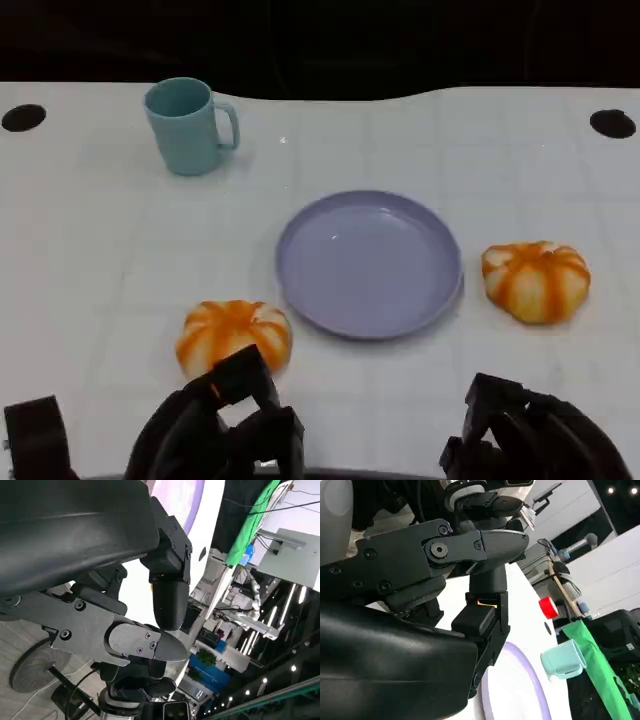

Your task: Grasp the bread from the table and place it into the plate.

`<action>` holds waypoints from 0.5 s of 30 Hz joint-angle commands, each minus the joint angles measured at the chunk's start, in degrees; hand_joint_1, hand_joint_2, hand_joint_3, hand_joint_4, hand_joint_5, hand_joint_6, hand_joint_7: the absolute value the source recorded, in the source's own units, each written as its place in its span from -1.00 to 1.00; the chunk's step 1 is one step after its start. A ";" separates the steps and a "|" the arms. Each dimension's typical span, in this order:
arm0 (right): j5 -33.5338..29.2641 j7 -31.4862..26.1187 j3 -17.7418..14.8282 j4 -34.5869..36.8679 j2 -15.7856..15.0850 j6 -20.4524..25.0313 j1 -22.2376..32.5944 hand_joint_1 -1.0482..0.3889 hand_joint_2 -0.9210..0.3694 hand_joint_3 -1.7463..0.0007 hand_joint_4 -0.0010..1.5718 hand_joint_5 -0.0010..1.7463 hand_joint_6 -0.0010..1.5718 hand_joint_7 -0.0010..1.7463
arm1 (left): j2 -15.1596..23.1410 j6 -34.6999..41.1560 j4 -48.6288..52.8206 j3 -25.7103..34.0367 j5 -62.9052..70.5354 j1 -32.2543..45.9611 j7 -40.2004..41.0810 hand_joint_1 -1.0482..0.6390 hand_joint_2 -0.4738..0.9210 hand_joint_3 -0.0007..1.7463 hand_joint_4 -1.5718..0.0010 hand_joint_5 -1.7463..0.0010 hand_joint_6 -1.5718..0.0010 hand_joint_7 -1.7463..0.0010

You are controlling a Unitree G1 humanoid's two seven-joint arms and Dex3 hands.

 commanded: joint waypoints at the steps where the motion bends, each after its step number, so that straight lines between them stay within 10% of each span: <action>1: 0.72 0.04 -0.58 -0.49 -0.52 -0.05 0.09 -0.52 -1.00 0.75 0.13 0.83 0.00 0.55 | 0.03 -1.81 -0.12 0.92 -0.01 0.13 -0.08 -0.44 1.00 -0.91 0.11 -1.00 0.34 -0.71; 7: 0.62 -0.10 -0.57 -0.54 -0.49 -0.08 0.28 -0.52 -1.00 0.75 0.12 0.82 -0.02 0.55 | 0.25 -5.29 -2.13 0.54 3.05 0.27 1.70 -0.44 1.00 -0.90 0.40 -0.94 0.39 -0.35; 15: 0.19 -0.62 -0.23 -0.88 -0.36 -0.08 0.30 -0.53 -1.00 0.74 0.12 0.82 0.00 0.52 | 4.18 -13.74 -7.01 -0.45 16.48 -0.46 7.74 -0.35 0.98 -0.98 0.47 -0.25 0.31 0.71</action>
